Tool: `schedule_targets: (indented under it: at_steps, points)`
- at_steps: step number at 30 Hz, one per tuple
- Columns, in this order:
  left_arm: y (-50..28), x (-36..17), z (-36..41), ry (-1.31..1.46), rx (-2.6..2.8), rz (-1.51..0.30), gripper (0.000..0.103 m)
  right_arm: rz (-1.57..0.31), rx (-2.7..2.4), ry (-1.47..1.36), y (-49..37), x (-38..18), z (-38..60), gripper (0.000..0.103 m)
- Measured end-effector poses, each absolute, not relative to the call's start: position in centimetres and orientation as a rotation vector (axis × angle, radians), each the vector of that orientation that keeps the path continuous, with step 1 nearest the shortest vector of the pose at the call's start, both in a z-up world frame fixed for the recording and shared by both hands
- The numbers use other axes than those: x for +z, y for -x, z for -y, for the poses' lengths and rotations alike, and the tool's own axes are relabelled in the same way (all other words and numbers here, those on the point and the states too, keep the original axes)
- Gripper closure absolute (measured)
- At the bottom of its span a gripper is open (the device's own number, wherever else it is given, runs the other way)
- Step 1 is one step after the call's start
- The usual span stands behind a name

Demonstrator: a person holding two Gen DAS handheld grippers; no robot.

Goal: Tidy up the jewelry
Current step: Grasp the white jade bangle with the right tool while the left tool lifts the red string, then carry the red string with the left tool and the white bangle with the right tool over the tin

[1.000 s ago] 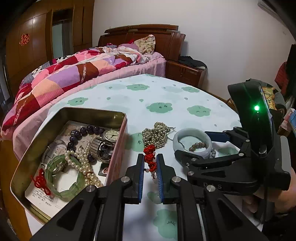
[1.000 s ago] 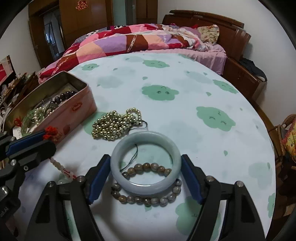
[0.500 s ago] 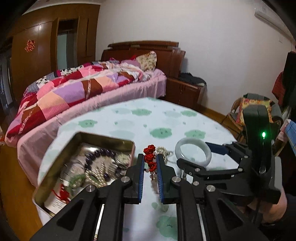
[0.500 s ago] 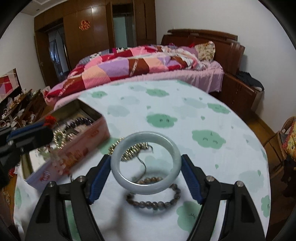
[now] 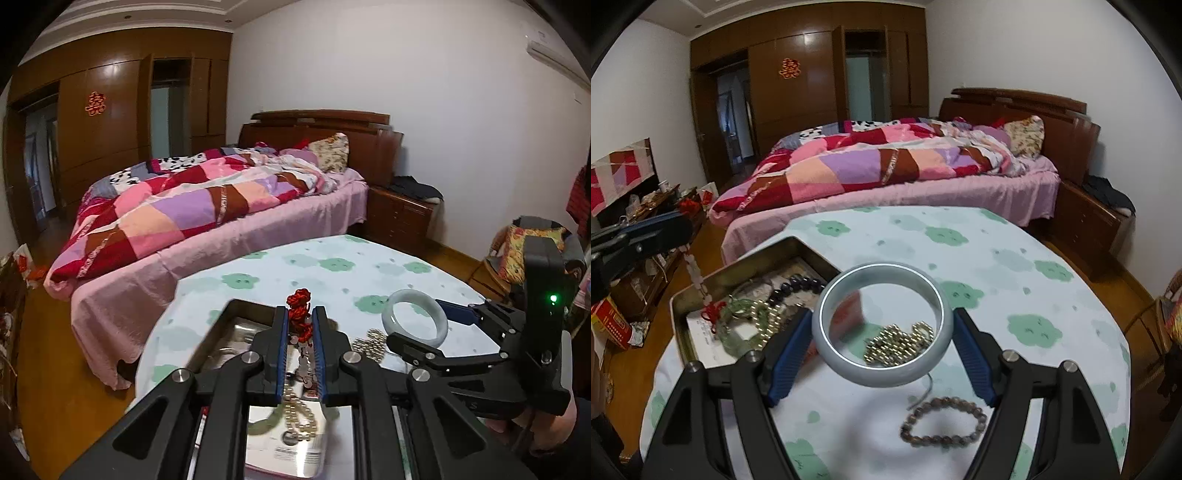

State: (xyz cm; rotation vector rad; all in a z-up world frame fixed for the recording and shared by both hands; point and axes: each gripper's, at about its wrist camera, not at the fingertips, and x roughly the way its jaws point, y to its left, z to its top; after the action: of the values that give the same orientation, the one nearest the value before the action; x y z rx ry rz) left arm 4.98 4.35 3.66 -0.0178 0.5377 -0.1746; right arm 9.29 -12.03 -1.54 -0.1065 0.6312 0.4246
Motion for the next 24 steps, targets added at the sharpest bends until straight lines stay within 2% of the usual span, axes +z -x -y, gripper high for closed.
schedule_targets:
  at_steps: [24]
  points:
    - [-5.7, 1.9, -9.0, 0.06, -0.088, -0.582, 0.091, -0.602, 0.545, 0.173, -9.4, -1.3, 6.4, 0.025]
